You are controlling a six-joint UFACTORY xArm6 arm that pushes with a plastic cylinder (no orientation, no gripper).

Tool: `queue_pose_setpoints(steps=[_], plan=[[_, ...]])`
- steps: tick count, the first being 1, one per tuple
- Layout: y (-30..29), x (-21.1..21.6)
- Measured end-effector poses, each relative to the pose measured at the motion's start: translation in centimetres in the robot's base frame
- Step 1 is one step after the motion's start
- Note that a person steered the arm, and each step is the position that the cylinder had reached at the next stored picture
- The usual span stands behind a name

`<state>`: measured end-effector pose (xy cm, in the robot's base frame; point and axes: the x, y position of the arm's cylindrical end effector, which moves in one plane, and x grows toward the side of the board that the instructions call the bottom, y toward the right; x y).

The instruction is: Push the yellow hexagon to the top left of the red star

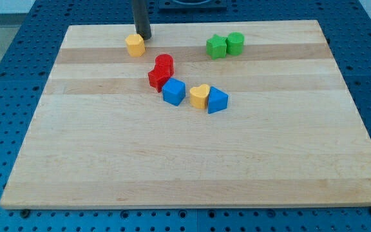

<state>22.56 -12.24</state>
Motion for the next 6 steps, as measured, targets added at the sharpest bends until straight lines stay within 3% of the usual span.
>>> queue_pose_setpoints(steps=[1, 4, 6], plan=[[-1.3, 0.0], [-1.4, 7.7], [0.3, 7.6]])
